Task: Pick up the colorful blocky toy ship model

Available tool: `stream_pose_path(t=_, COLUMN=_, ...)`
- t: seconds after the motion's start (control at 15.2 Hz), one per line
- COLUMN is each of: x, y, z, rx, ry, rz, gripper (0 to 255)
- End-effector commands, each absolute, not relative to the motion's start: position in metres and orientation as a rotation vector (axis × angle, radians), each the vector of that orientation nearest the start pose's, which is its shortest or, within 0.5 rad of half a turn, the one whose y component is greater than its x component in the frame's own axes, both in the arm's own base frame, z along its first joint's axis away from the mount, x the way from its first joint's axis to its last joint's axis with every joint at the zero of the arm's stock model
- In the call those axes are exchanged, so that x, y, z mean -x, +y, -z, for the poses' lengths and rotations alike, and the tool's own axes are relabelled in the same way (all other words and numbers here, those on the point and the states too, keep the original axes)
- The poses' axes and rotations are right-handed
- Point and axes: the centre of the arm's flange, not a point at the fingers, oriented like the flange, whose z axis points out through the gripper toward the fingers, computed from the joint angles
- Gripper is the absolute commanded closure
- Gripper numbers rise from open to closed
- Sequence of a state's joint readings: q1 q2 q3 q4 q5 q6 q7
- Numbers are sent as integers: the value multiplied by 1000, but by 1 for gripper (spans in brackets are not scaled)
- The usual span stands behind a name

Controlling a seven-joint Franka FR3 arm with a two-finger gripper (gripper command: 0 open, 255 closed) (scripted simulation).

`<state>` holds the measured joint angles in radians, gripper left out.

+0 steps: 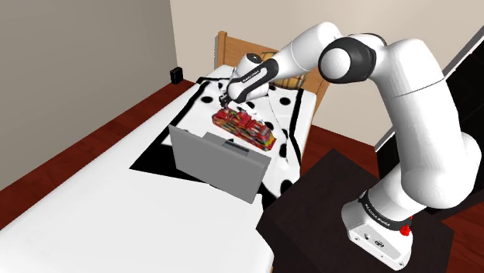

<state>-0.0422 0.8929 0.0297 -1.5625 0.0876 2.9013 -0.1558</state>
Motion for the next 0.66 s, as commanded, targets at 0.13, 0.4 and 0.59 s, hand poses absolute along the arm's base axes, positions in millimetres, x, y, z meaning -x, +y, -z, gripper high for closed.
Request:
stream_pose_path(t=0.13, x=-731, y=-18, z=-188, rx=3040, ry=-71, rz=700, gripper=255)
stream_pose_path(t=0.4, x=-731, y=-18, z=-209, rx=3040, ry=-71, rz=700, gripper=255)
stream_pose_path(t=0.59, x=-731, y=-18, z=-215, rx=3040, ry=-71, rz=700, gripper=255)
